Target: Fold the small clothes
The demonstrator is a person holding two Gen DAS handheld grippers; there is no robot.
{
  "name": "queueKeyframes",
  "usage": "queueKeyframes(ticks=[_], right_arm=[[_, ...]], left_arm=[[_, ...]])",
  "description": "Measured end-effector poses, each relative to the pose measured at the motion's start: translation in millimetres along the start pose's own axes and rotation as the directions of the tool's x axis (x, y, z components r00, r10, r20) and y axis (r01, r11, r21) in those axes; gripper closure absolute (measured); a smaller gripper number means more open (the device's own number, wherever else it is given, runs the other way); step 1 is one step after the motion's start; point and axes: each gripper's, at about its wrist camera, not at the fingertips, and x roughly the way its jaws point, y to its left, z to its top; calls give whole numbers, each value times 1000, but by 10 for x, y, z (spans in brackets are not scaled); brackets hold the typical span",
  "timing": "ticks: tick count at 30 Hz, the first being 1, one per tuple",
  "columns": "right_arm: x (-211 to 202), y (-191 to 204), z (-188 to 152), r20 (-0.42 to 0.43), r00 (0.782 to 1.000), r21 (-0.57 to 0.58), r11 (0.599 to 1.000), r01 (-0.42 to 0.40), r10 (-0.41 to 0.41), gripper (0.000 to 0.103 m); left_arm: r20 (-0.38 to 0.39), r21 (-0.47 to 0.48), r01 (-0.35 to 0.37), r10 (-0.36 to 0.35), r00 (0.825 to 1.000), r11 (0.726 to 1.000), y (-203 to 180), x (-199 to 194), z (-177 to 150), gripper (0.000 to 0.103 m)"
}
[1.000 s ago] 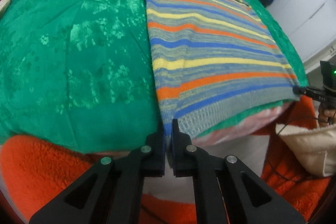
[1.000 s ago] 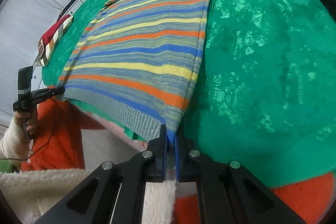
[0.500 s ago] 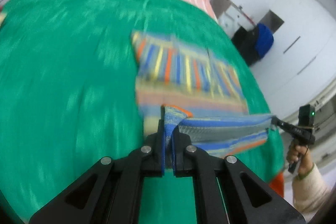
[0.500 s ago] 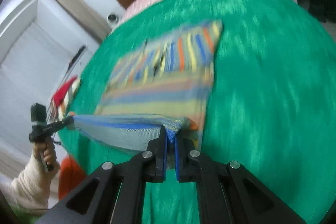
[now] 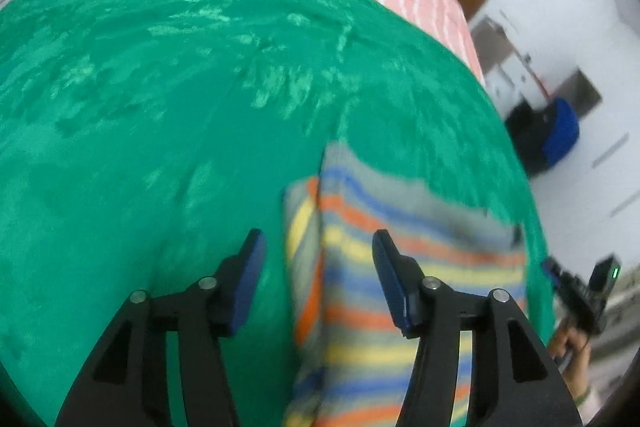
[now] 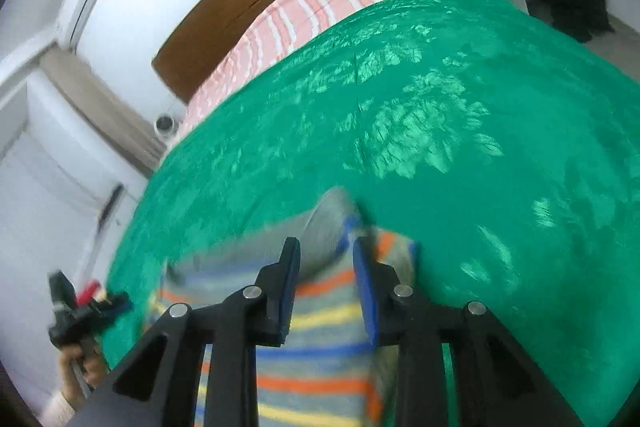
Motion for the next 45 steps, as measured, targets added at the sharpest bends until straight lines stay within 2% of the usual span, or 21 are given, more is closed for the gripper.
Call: queueKeyframes(ticks=[4, 6, 8, 9, 10, 11, 12, 14, 17, 19, 21, 23, 24, 26, 29, 31, 33, 36, 39, 41, 45], right_arm=[[-233, 79, -331, -103, 994, -174, 985, 23, -41, 74], [-345, 135, -573, -167, 984, -224, 974, 15, -54, 64], [-423, 192, -845, -229, 969, -264, 964, 33, -95, 54], [-422, 180, -935, -248, 963, -268, 963, 32, -101, 52], [-415, 188, -1051, -284, 953, -268, 963, 29, -108, 52], [-385, 183, -1140, -315, 942, -266, 964, 28, -114, 52], [-346, 174, -1222, -348, 930, -262, 965, 24, -118, 66], [-288, 103, -1258, -369, 922, -242, 970, 29, -120, 95], [-467, 77, -1190, -328, 930, -284, 957, 68, -163, 96], [-387, -55, -1205, -355, 921, -255, 964, 72, -162, 96], [-328, -111, -1263, -350, 924, -243, 968, 67, -152, 96], [-405, -106, -1251, -319, 938, -236, 970, 63, -139, 85], [-479, -121, -1253, -295, 946, -222, 973, 70, -136, 79], [-667, -178, -1285, -255, 958, -204, 976, 79, -131, 77], [-986, -226, -1417, -165, 969, -241, 960, 142, -185, 76], [-1183, -241, -1564, -109, 976, -248, 956, 158, -190, 68], [-1313, -204, -1736, -49, 980, -243, 954, 175, -192, 39], [-1460, -191, -1948, 20, 979, -248, 948, 200, -201, 36], [-1431, -160, -2127, 49, 974, -275, 934, 228, -223, 35], [-1381, -157, -2225, 52, 968, -293, 923, 249, -245, 34], [-1296, -151, -2336, 90, 962, -325, 905, 273, -258, 23]], left_arm=[[-69, 145, 26, -16, 997, 989, -94, -248, -522, 38], [-107, 214, -6, 29, 994, 977, -207, -248, -806, 35], [-132, 269, -52, 90, 987, 962, -296, -159, -990, 39], [-140, 303, -85, 132, 981, 949, -348, -106, -1108, 45], [-136, 315, -98, 147, 980, 944, -371, -79, -1182, 62], [-130, 318, -101, 149, 980, 943, -379, -68, -1192, 87], [-120, 329, -117, 164, 979, 937, -393, -69, -1225, 98], [-112, 336, -128, 174, 978, 933, -387, -106, -1209, 99], [-116, 324, -125, 170, 979, 938, -288, -138, -1206, 99], [-113, 318, -132, 176, 978, 939, -253, -64, -1222, 99], [-88, 310, -140, 176, 980, 940, -280, -109, -1241, 95], [-83, 278, -158, 188, 979, 947, -231, -200, -1274, 77], [-72, 268, -172, 198, 978, 948, -208, -278, -1313, 72], [-19, 267, -214, 227, 974, 940, -173, -481, -1437, 43], [67, 266, -289, 281, 957, 920, -129, -734, -1684, 27], [114, 244, -337, 318, 941, 909, -92, -810, -1859, 20], [158, 226, -364, 334, 929, 904, -70, -819, -2005, 17], [200, 238, -412, 370, 907, 880, -41, -701, -2180, 13], [250, 216, -430, 376, 892, 877, 18, -661, -2272, 5], [253, 203, -427, 374, 892, 881, 64, -634, -2283, 3], [252, 198, -412, 360, 898, 889, 119, -611, -2304, 1]])
